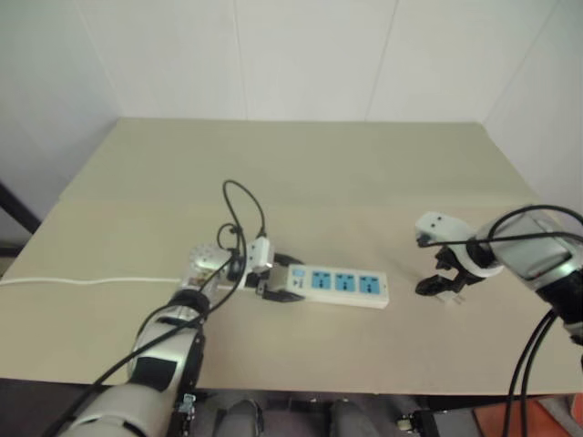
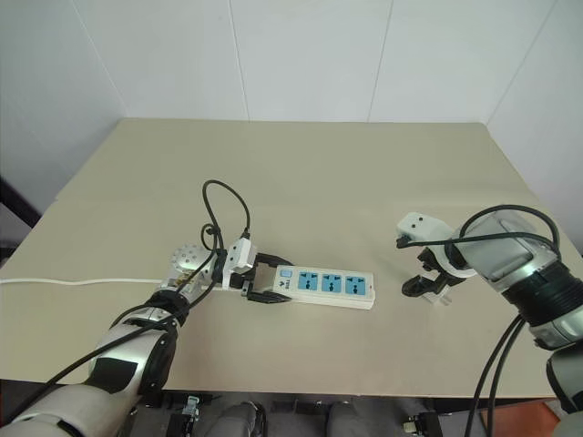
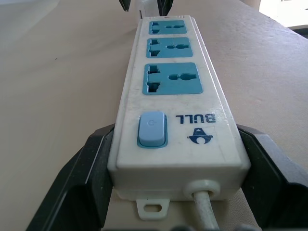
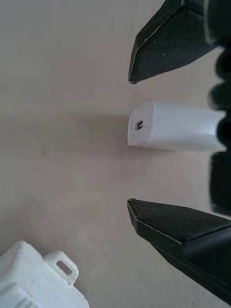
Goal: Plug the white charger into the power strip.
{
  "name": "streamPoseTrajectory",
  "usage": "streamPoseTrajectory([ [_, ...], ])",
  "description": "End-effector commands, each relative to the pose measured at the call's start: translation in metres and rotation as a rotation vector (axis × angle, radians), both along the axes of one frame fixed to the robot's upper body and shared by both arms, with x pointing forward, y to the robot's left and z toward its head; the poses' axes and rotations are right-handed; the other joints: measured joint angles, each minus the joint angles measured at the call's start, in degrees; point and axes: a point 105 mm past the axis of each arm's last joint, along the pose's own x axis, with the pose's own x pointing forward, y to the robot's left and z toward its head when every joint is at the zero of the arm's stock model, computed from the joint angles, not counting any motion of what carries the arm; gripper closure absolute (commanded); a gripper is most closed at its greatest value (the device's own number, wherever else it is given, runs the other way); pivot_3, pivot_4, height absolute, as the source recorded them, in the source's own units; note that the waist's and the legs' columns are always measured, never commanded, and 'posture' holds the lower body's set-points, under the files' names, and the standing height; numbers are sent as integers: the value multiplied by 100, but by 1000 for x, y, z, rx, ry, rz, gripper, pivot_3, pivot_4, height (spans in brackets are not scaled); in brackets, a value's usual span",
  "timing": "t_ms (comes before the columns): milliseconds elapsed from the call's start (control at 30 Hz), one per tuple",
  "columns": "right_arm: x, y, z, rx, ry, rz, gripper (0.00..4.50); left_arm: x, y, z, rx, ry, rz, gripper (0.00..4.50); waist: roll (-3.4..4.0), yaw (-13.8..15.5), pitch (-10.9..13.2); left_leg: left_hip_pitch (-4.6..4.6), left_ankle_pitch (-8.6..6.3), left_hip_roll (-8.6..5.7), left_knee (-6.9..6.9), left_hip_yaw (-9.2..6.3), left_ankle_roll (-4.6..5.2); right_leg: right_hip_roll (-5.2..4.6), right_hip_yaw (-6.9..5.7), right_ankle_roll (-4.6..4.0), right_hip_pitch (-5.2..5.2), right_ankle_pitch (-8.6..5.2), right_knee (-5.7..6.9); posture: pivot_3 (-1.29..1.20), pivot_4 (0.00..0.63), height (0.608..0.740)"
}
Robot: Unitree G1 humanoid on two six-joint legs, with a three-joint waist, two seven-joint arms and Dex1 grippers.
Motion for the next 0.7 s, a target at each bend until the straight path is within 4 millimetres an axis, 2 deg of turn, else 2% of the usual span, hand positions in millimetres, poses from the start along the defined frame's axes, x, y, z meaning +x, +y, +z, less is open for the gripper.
streamPoseTrajectory([
  [33, 9, -5, 9, -28, -31, -5, 0, -4, 3, -4, -4, 13, -6, 1233, 1, -6, -1, 0, 0, 0, 0, 0, 0, 0, 0, 0, 0, 0, 0, 0, 150, 740],
  [400, 12, -13, 4, -24, 22, -55, 0, -5, 9, -8, 4, 16, 8, 1233, 8, -40, -5, 1, 0, 0, 0, 1, 0, 1, 0, 0, -1, 0, 2, 0, 150, 740],
  [500, 12, -13, 3, -14, 29, -58, 606, -6, 9, -8, 12, 14, 3, 1233, 11, -68, -6, 1, 0, 0, 0, 1, 0, 1, 0, 0, -1, 0, 3, 0, 150, 740],
  [700, 10, -10, -3, -16, 56, -37, 2648, -6, 8, -7, 15, 16, -3, 1233, 13, -101, -8, 1, 0, -1, 1, 1, 0, 0, 1, 0, -1, 0, 4, 0, 150, 740],
])
